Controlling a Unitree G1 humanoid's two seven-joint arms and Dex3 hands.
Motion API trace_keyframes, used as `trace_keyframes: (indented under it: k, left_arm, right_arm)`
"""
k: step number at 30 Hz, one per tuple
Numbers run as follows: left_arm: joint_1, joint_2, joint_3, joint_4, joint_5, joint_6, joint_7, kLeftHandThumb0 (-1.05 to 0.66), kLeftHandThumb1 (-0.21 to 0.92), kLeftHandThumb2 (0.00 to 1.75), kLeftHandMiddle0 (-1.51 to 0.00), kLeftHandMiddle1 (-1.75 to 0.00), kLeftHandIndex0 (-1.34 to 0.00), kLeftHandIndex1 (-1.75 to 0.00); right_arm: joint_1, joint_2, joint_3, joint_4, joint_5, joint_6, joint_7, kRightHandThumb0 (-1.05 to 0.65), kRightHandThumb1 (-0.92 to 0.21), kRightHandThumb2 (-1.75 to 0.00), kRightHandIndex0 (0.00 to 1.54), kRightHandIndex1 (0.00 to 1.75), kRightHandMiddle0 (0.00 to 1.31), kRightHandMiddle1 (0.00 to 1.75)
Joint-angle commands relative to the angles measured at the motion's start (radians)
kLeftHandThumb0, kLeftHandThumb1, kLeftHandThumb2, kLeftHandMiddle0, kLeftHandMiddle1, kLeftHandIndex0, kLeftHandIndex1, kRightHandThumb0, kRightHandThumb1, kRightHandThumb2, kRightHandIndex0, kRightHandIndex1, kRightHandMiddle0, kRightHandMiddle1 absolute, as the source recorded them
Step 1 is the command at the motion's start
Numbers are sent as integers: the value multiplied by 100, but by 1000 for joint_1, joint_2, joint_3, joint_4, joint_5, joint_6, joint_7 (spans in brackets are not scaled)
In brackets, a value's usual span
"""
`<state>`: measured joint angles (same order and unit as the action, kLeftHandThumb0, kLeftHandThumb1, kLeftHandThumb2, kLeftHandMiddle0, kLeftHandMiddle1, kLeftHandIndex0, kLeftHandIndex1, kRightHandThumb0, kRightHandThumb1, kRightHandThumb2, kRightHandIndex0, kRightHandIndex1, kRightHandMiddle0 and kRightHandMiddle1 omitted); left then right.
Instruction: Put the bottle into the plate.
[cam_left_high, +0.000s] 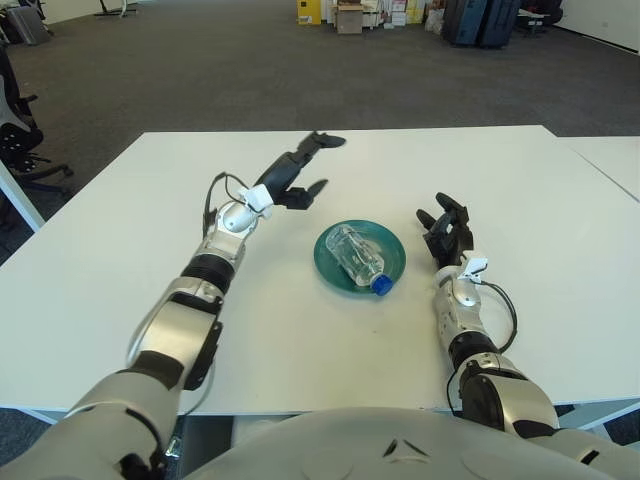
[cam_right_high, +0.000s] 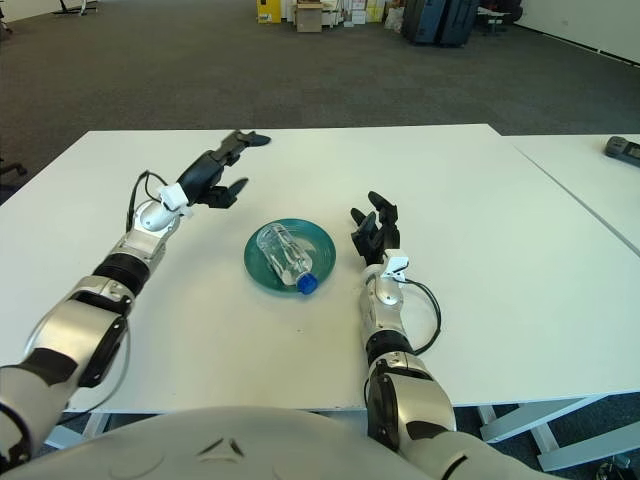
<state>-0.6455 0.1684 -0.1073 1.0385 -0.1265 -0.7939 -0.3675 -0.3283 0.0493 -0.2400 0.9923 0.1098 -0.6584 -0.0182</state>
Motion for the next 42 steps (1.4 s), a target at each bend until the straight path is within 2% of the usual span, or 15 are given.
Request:
trace_keyframes:
  k: [1, 6, 11, 16, 20, 29, 42]
  left_arm:
    - [3, -57, 110, 74, -89, 31, -10, -81, 92, 70, -46, -12, -5, -94]
    - [50, -86, 193, 124, -124, 40, -21, -77, 92, 84, -40, -8, -1, -85]
    - [85, -95, 241, 158, -139, 63, -99, -79, 92, 92, -28, -2, 0, -58]
    - [94, -88, 268, 184, -126, 87, -134, -85, 92, 98, -17, -1, 0, -31]
    - [107, -87, 283, 200, -112, 98, -129, -88, 92, 99, -12, 0, 0, -21]
    - [182, -97, 283, 190, -52, 35, -69, -91, 92, 99, -12, -1, 0, -24]
    - [220, -90, 283, 197, 14, 32, 22, -91, 92, 100, -15, -1, 0, -37]
  right_arm:
    - [58, 5, -4, 49, 17, 22, 23, -86, -92, -102, 49, 31, 4, 93]
    - [58, -1, -7, 47, 22, 35, 46, -85, -92, -105, 46, 21, 2, 93]
    - [58, -9, -5, 44, 21, 55, 70, -84, -92, -105, 41, 14, 0, 87]
    - [58, -20, 16, 42, 0, 72, 91, -85, -92, -103, 32, 6, 0, 67]
    - [60, -30, 35, 41, -19, 77, 94, -85, -92, -98, 26, 2, 0, 53]
    - [50, -48, 61, 48, -31, 91, 92, -81, -92, -93, 17, 0, 0, 35]
    - [31, -66, 76, 70, -32, 103, 82, -76, -92, -92, 15, 0, 0, 30]
